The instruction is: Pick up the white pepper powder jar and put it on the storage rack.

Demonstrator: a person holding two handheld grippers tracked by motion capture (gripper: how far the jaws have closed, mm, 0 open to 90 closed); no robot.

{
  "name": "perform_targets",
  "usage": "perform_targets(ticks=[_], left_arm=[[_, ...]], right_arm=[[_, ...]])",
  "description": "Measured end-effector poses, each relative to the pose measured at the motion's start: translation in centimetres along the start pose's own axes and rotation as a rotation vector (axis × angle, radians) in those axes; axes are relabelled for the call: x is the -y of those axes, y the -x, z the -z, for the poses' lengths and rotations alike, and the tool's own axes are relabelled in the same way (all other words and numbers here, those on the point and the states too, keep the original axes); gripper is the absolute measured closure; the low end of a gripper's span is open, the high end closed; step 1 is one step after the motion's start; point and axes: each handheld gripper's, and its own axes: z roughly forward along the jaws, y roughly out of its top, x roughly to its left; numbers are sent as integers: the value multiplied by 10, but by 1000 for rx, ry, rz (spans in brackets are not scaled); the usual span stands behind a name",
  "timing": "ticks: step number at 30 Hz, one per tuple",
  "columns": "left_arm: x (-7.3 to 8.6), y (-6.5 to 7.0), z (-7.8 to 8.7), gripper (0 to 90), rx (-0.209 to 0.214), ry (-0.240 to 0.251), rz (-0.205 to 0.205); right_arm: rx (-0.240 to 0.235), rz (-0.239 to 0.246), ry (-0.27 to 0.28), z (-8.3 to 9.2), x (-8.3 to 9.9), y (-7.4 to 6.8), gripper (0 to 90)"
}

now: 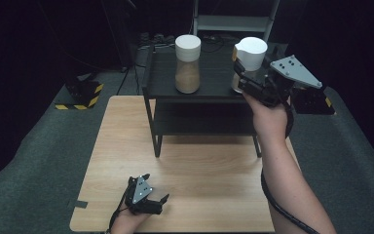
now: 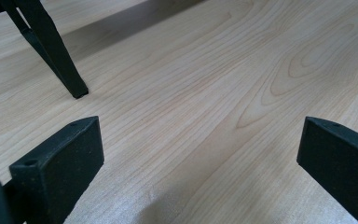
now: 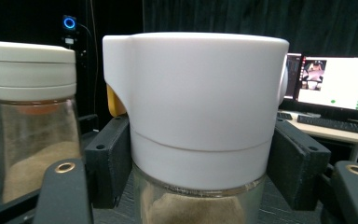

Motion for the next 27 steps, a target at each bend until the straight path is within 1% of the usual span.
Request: perform_targets(ticks=[6,12,19,27], left_arm=[[0,-1,0,9,3,1,2],[0,-1,0,8,5,1,3],[0,-2,1,8,7,2,3],[1,-2,1,8,9,4,4]], right_arm=[[3,-15,-9,-9,0,2,305],[6,-13,-25,-16,0,2,305],[6,-15,-35,-21,2,2,305],[2,-21,-25,-23,6,4,303]])
